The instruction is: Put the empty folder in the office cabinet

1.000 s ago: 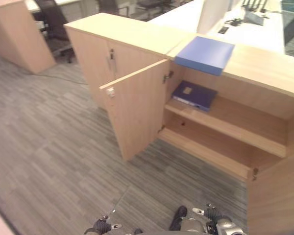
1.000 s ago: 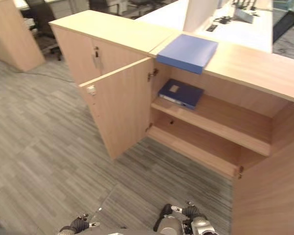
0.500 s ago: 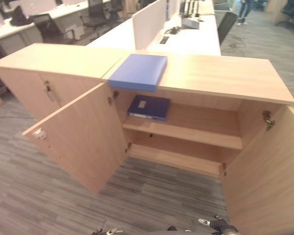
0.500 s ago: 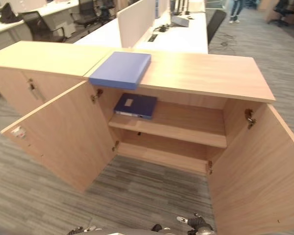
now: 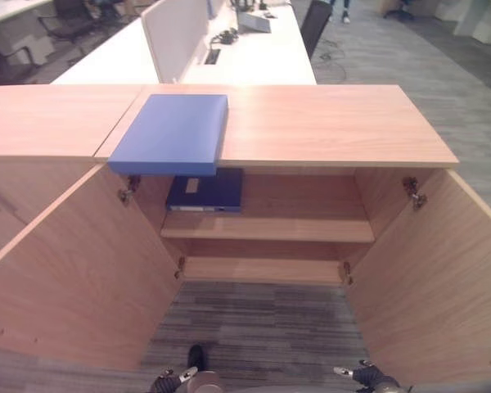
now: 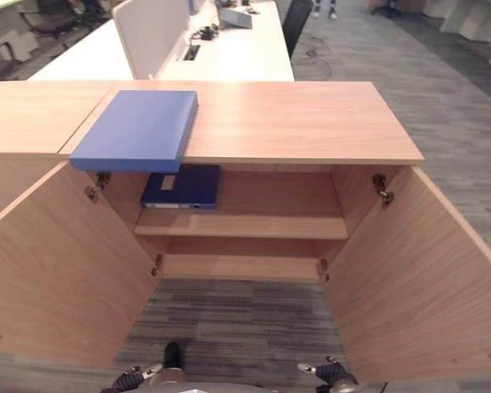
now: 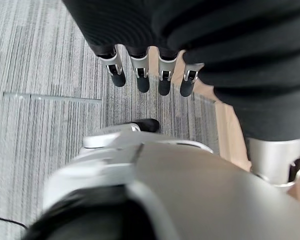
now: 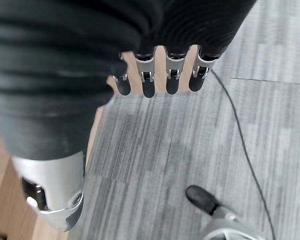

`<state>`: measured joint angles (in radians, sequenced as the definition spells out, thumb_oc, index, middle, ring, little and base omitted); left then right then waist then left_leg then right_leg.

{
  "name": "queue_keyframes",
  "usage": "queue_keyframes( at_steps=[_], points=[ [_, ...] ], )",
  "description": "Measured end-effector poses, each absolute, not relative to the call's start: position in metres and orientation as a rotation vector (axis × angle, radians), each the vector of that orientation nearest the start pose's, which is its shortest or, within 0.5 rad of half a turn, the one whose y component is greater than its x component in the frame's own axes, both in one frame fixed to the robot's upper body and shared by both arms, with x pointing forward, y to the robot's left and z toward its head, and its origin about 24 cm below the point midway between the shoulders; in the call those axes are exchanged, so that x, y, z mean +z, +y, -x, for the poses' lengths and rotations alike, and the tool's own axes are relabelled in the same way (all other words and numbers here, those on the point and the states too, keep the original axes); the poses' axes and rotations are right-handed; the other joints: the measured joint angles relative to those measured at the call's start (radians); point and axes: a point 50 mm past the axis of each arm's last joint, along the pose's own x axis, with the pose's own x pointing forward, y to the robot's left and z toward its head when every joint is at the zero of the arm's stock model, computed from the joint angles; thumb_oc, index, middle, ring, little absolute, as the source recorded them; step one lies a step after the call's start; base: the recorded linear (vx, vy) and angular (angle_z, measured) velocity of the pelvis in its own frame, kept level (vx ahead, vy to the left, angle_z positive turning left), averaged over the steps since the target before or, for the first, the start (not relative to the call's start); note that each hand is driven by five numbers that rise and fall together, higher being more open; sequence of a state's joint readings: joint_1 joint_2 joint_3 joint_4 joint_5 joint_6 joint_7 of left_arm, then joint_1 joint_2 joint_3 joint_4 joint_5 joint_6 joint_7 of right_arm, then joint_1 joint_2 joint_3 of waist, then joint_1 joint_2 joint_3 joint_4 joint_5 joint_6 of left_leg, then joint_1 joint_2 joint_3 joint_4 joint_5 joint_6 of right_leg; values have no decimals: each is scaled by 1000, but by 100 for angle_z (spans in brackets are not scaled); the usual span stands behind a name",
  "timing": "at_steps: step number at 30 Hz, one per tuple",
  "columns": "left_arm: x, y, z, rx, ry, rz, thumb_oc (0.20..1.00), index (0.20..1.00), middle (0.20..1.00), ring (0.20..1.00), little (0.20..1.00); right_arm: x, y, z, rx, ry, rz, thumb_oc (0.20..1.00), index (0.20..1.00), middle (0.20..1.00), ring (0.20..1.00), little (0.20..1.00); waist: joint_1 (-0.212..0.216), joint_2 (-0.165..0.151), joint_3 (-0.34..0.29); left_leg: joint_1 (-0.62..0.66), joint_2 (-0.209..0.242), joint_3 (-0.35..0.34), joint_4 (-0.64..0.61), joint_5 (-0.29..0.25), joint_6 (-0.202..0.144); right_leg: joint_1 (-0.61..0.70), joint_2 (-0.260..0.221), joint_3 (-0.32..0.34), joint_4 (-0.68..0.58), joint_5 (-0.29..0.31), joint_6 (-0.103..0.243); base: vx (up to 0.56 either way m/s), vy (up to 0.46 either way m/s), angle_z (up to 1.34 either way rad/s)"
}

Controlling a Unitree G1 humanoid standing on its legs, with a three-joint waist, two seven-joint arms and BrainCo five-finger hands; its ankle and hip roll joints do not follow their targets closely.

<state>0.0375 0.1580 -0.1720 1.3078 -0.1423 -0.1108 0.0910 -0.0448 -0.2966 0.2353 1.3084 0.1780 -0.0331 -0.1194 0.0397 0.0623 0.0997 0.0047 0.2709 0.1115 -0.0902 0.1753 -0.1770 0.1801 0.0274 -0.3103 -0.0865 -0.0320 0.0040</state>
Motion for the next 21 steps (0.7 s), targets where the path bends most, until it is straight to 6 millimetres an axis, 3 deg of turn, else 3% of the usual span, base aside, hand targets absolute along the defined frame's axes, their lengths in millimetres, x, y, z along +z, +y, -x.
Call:
queue_keyframes(
  at_steps=[2, 4, 9, 15, 17, 19, 21],
  points=[
    [-170, 219, -62, 89, 1254, -231, 1000, 1000, 1000, 1000, 1000, -160, -244, -89, -189, 1241, 282, 1000, 1000, 1000, 1000, 1000, -5, -40, 3, 23, -77, 52, 0, -34, 46, -23, -95, 20, 42, -13, 48, 177, 405, -41],
    [-170, 221, -63, 79, 1263, -224, 1000, 1000, 1000, 1000, 1000, -162, -239, -88, -170, 1250, 265, 1000, 1000, 1000, 1000, 1000, -11, -52, 1, 46, -130, 82, -1, -58, 80, -18, -148, 28, 41, -2, 69, 103, 259, -40],
    [-170, 216, -66, 43, 1261, -193, 1000, 1000, 1000, 1000, 1000, -163, -236, -90, -163, 1261, 237, 1000, 1000, 1000, 1000, 1000, -25, -42, -4, 77, -213, 119, -9, -101, 128, -23, -237, 49, 76, -4, 114, 91, 309, -19],
    [-171, 210, -70, 10, 1257, -177, 1000, 1000, 1000, 1000, 1000, -161, -237, -95, -154, 1243, 231, 1000, 1000, 1000, 1000, 1000, -30, -29, -10, 114, -281, 127, -10, -139, 183, -92, -327, 46, 273, -19, 112, 51, 231, -12],
    [-170, 212, -72, -7, 1257, -198, 1000, 1000, 1000, 1000, 1000, -160, -235, -100, -149, 1230, 230, 1000, 1000, 1000, 1000, 1000, -30, -34, -8, 130, -313, 130, -11, -154, 212, -174, -393, 35, 462, -28, 105, 24, 93, -6],
    [-170, 213, -73, -13, 1253, -216, 1000, 1000, 1000, 1000, 1000, -159, -235, -106, -152, 1209, 221, 1000, 1000, 1000, 1000, 1000, -30, -37, -3, 142, -317, 130, -11, -155, 223, -224, -406, 44, 541, -44, 101, -1, -35, -2],
    [-169, 216, -72, -6, 1254, -223, 1000, 1000, 1000, 1000, 1000, -159, -230, -110, -158, 1195, 186, 1000, 1000, 1000, 1000, 1000, -32, -45, 2, 125, -308, 130, -11, -152, 224, -256, -356, 79, 475, -57, 104, 26, -101, 6]
  ],
)
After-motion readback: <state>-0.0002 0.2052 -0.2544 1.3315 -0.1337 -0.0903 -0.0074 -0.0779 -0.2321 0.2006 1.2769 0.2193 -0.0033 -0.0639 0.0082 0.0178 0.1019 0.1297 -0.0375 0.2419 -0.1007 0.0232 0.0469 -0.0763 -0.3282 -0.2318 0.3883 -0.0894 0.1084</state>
